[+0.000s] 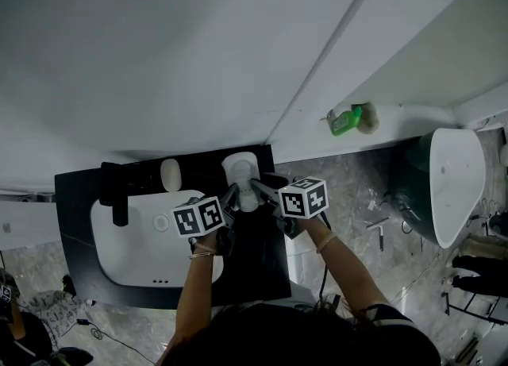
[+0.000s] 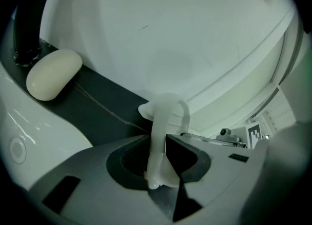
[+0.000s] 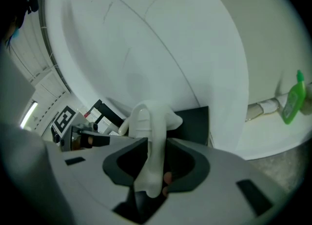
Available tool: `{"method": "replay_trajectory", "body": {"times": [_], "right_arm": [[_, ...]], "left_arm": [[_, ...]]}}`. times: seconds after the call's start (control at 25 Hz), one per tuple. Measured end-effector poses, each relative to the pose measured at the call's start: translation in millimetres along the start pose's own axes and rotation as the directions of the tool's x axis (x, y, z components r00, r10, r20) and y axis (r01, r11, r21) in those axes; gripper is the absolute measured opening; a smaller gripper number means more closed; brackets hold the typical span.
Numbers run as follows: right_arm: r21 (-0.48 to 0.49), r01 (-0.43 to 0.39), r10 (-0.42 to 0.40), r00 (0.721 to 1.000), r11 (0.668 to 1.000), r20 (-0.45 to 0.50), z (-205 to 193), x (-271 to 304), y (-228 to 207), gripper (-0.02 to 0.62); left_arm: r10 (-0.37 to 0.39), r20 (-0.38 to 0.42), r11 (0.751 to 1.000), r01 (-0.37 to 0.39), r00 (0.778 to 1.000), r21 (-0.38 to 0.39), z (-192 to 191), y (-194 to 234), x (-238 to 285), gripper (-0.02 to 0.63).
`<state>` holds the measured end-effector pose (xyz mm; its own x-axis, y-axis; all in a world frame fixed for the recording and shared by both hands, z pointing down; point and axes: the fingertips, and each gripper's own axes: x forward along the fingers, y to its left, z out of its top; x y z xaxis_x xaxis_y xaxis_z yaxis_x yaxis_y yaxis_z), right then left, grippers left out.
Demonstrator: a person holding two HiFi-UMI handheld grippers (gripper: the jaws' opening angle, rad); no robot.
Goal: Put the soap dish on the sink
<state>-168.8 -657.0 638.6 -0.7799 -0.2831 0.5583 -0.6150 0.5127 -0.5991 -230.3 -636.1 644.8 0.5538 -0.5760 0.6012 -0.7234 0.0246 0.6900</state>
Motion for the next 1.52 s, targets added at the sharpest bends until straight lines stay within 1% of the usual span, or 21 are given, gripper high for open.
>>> {"method": "replay_trajectory", "body": {"times": [0.08, 0.16, 0.2, 0.32, 0.44, 0.48, 0.52, 0.56, 0.6, 0.64, 0.84, 0.92, 1.12, 1.24, 1.36, 1.52], "right_arm": [[0.005, 0.002, -0.002, 1.0, 1.0, 0.012, 3.0, -3.7, -2.4, 0.123], [0.011, 0.009, -0.009, 1.0, 1.0, 0.023, 6.1, -9.2, -3.9, 0.166], [0.009, 0.015, -0.016, 0.999, 1.0, 0.029, 7.8, -13.1, -3.6, 0.173], [-0.022, 0.048, -0.046, 0.997, 0.999, 0.067, 16.3, -29.9, 2.4, 0.172], [-0.071, 0.076, -0.067, 0.989, 0.995, 0.129, 29.4, -52.3, 16.6, 0.17], [-0.089, 0.084, -0.07, 0.986, 0.992, 0.15, 34.0, -59.4, 22.1, 0.161], [-0.108, 0.092, -0.073, 0.983, 0.99, 0.171, 38.5, -66.2, 27.7, 0.127], [-0.127, 0.099, -0.074, 0.979, 0.987, 0.19, 42.4, -72.6, 33.4, 0.101], [-0.145, 0.103, -0.072, 0.976, 0.984, 0.205, 45.4, -78.7, 39.3, 0.086], [-0.162, 0.103, -0.067, 0.974, 0.981, 0.215, 47.4, -84.8, 45.1, 0.069], [-0.237, 0.09, -0.032, 0.971, 0.967, 0.237, 42.5, -115.3, 79.8, 0.032], [-0.269, 0.084, -0.018, 0.97, 0.959, 0.241, 35.4, -127.9, 96.3, 0.026], [-0.313, 0.071, 0.013, 0.965, 0.947, 0.261, 18.5, -165.2, 128.4, 0.02], [-0.336, 0.06, 0.035, 0.962, 0.94, 0.269, 0.7, -192.4, 149.5, 0.02], [-0.355, 0.058, 0.046, 0.96, 0.933, 0.275, -21.7, -218.7, 162.7, 0.02], [-0.372, 0.062, 0.049, 0.958, 0.926, 0.283, -47.5, -247.4, 174.5, 0.02]], "left_arm": [[-0.001, 0.016, 1.0, 0.001, 1.0, 0.003, 2.1, -0.4, -2.8, 0.11], [-0.006, 0.036, 1.0, 0.005, 0.999, 0.007, 4.2, -1.7, -10.5, 0.11], [-0.009, 0.048, 1.0, 0.008, 0.999, 0.009, 5.5, -2.9, -16.6, 0.112], [-0.016, 0.105, 1.0, 0.013, 0.994, 0.029, 12.5, -11.5, -41.7, 0.112], [-0.037, 0.174, 0.998, 0.027, 0.984, 0.061, 17.4, -31.2, -71.9, 0.11], [-0.048, 0.195, 0.997, 0.035, 0.98, 0.068, 17.3, -38.4, -81.8, 0.11], [-0.056, 0.219, 0.997, 0.041, 0.974, 0.071, 16.5, -44.5, -91.6, 0.108], [-0.06, 0.243, 0.996, 0.044, 0.968, 0.073, 15.2, -49.9, -101.1, 0.069], [-0.066, 0.267, 0.996, 0.047, 0.962, 0.076, 13.4, -55.4, -110.1, 0.009], [-0.077, 0.286, 0.995, 0.057, 0.955, 0.08, 11.1, -61.9, -118.2, 0.002], [-0.178, 0.363, 0.983, 0.15, 0.914, 0.103, -3.4, -103.7, -159.2, 0.002], [-0.204, 0.381, 0.978, 0.171, 0.902, 0.121, -12.8, -120.5, -178.8, 0.002], [-0.239, 0.424, 0.967, 0.174, 0.873, 0.186, -31.9, -160.1, -222.3, 0.002], [-0.253, 0.46, 0.961, 0.165, 0.851, 0.223, -48.2, -180.4, -246.9, 0.002], [-0.271, 0.49, 0.957, 0.178, 0.829, 0.227, -72.7, -197.7, -263.2, 0.002], [-0.288, 0.512, 0.953, 0.187, 0.809, 0.24, -104.0, -219.9, -279.1, 0.002]]}}
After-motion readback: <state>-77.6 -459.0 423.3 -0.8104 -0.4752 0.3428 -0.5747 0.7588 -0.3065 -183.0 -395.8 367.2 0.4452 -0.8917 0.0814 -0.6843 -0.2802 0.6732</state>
